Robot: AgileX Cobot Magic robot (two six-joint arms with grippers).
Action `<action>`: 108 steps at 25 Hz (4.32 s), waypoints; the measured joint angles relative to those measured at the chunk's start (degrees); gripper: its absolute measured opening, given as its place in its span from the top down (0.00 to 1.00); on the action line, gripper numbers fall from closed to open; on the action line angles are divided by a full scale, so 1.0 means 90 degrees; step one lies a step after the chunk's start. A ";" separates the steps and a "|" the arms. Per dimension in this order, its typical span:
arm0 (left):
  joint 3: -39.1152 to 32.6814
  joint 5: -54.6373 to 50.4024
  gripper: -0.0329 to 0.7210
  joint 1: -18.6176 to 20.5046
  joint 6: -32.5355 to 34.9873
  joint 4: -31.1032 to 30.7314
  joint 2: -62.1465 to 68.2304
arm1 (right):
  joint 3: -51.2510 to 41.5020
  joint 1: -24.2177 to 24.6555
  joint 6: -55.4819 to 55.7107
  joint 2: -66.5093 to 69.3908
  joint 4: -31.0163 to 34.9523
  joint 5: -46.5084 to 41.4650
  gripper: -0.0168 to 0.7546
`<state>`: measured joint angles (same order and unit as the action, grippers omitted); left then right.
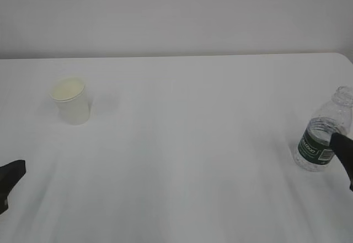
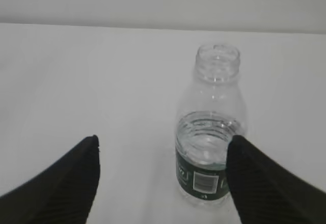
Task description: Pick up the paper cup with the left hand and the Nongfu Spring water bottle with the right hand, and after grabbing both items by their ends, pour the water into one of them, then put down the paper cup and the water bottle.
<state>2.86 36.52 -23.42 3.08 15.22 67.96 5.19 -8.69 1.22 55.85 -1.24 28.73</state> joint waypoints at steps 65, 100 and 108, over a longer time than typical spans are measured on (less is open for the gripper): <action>-0.0144 0.3246 0.31 0.0000 -0.1117 -0.0154 0.3392 | -0.0601 0.0000 -0.0136 0.2527 0.0555 0.3403 0.21; 0.0636 0.3250 0.31 0.0000 -0.0892 -0.0265 0.3422 | -0.0323 0.0000 -0.0170 0.4711 0.0781 0.4103 0.21; 0.0636 0.3250 0.31 0.0000 -0.0889 -0.0314 0.3422 | -0.0075 0.0000 -0.0170 0.5262 0.0792 0.4113 0.21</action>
<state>8.59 65.77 -23.42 -4.92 12.39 98.76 4.51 -8.69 -0.30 103.20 5.88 65.74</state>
